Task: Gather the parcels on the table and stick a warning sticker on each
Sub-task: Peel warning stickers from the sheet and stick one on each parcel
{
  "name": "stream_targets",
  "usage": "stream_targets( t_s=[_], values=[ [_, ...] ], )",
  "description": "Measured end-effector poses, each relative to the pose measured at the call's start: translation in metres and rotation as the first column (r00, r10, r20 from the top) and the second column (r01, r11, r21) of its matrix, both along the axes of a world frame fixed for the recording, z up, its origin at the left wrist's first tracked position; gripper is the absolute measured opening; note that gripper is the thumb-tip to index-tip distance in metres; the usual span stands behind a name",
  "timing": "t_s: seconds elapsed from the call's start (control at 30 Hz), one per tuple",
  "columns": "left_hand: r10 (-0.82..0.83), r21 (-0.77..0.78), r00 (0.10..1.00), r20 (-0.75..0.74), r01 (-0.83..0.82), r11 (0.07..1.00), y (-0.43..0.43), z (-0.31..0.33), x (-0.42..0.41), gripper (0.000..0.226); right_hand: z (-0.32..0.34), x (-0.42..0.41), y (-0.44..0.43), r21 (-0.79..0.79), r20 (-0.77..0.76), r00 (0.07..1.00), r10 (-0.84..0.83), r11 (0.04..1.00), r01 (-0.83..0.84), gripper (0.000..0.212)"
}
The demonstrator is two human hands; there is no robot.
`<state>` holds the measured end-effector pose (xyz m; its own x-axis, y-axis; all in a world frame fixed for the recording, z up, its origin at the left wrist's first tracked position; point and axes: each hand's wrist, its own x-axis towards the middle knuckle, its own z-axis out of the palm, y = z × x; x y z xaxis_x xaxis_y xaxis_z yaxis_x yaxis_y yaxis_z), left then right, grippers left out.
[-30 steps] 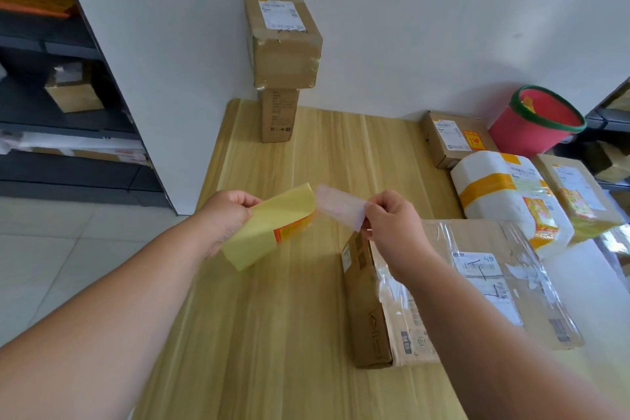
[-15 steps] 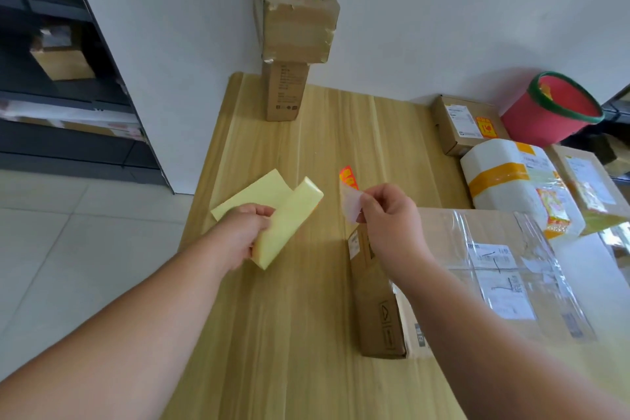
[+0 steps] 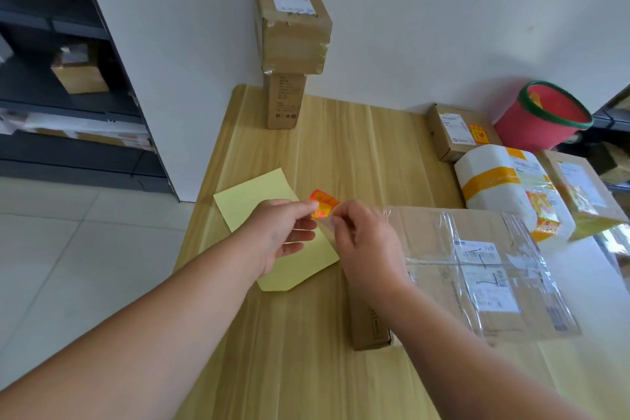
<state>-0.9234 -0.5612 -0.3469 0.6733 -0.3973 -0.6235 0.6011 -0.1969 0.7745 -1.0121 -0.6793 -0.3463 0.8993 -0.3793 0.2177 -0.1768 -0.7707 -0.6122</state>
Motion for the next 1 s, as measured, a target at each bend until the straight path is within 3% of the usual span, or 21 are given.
stream_targets(
  t_s=[0.27, 0.33, 0.43, 0.57, 0.8, 1.0],
  values=[
    [0.065, 0.141, 0.987, 0.149, -0.087, 0.986, -0.011, 0.015, -0.029, 0.007, -0.003, -0.037, -0.011, -0.078, 0.067, 0.976, 0.207, 0.976, -0.202, 0.021],
    [0.062, 0.17, 0.979, 0.194, -0.096, 0.981, -0.017, 0.021, -0.036, 0.008, 0.0, -0.049, -0.019, -0.002, 0.052, 0.974, 0.222, 0.975, -0.223, 0.028],
    [-0.015, 0.197, 0.968, 0.25, -0.036, 0.98, -0.027, 0.031, -0.048, 0.008, 0.011, -0.062, -0.038, 0.258, 0.03, 0.998, 0.06, 0.964, -0.066, 0.01],
    [-0.138, 0.224, 0.949, 0.284, 0.075, 0.972, -0.053, 0.044, -0.069, 0.011, 0.025, -0.07, -0.075, 0.53, -0.081, 0.99, -0.115, 0.836, 0.14, 0.008],
    [-0.238, 0.266, 0.912, 0.333, 0.151, 0.952, -0.101, 0.057, -0.102, 0.008, 0.033, -0.092, -0.118, 0.676, -0.094, 0.988, -0.12, 0.721, 0.152, 0.01],
    [-0.26, 0.339, 0.872, 0.414, 0.117, 0.934, -0.13, 0.058, -0.124, 0.011, 0.035, -0.108, -0.146, 0.772, -0.109, 0.99, -0.094, 0.619, 0.144, 0.014]
  ],
)
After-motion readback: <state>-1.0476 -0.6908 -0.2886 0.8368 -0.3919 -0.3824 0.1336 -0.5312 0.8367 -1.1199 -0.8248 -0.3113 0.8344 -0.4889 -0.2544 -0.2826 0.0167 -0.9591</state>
